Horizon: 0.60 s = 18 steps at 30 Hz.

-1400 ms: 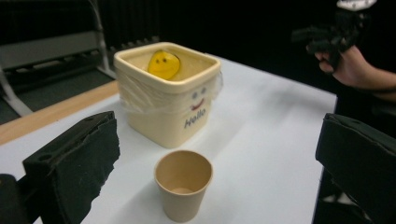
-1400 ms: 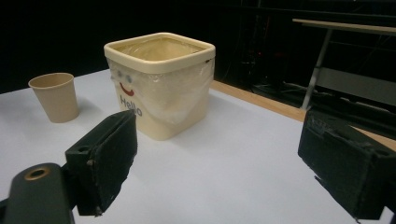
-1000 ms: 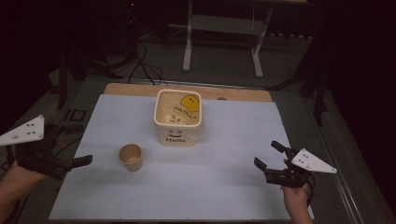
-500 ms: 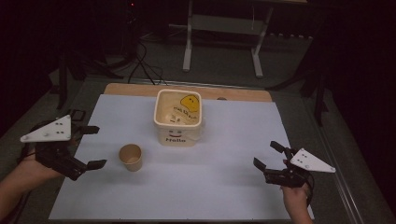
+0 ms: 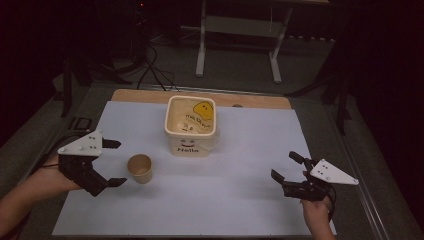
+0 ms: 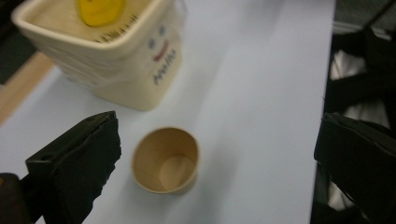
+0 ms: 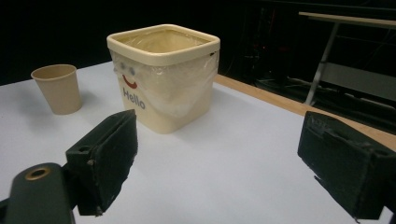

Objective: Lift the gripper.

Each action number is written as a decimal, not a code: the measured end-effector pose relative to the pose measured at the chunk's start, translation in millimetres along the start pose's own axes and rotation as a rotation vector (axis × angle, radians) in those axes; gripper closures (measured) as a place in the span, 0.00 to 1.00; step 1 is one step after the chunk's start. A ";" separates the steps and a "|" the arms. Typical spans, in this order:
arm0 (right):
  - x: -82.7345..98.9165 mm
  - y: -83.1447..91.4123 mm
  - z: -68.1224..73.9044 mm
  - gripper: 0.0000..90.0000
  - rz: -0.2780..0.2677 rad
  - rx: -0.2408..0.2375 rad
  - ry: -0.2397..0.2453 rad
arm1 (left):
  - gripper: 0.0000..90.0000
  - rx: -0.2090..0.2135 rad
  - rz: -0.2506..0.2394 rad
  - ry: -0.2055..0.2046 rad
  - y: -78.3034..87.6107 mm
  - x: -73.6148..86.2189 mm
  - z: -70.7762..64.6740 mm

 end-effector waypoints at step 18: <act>0.7 -1.9 0.6 0.14 0.011 -0.009 0.002 | 0.03 0.047 0.145 -0.069 -27.5 -6.7 -1.9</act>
Point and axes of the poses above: each handheld gripper's, and its own axes: y roughly backward along the jaws, x roughly out of its underside, z roughly to its left, the point moved 1 cm from there along -y, roughly forward along the jaws, and after that the axes turned 3 degrees about x, right-handed, at the moved point
